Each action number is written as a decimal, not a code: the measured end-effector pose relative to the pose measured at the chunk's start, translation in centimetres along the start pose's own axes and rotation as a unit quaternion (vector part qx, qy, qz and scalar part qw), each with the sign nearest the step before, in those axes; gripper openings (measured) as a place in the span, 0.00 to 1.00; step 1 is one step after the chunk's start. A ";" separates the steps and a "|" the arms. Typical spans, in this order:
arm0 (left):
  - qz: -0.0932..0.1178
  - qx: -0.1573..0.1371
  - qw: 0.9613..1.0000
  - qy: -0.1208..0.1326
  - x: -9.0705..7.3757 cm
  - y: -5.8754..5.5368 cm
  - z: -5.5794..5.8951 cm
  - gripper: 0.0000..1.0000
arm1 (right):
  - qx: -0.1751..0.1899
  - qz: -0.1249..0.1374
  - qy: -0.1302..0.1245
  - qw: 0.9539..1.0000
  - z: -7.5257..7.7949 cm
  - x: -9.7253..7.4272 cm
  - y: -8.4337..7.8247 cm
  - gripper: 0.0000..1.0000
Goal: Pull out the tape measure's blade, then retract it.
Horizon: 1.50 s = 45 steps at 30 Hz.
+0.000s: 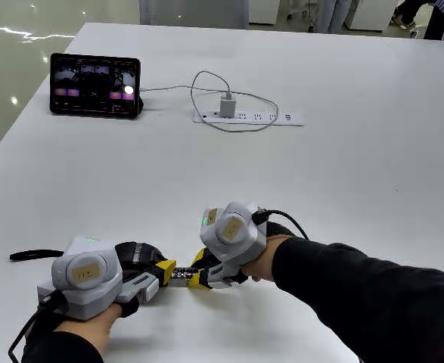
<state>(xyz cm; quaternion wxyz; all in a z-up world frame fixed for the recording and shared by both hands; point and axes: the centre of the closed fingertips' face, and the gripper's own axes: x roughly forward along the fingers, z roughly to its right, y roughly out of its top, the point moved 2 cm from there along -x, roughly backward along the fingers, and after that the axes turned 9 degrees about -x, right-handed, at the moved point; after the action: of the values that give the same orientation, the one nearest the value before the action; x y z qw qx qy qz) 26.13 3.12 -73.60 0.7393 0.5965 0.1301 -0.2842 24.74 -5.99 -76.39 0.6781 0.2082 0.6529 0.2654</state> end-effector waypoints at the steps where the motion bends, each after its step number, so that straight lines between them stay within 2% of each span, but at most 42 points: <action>1: 0.000 0.000 1.000 0.000 0.0 0.0 0.0 0.62 | -0.004 0.001 0.002 1.000 0.0 0.1 0.1 0.11; 45: 0.001 -0.005 1.000 -0.001 -0.1 0.1 0.0 0.62 | 0.001 0.018 0.004 1.000 0.1 1.5 1.7 0.11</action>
<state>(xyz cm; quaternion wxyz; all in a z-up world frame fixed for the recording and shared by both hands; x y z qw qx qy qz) 26.08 3.17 -73.48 0.7428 0.5923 0.1301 -0.2836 24.75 -3.73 -76.43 0.6706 0.2195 0.6520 0.2776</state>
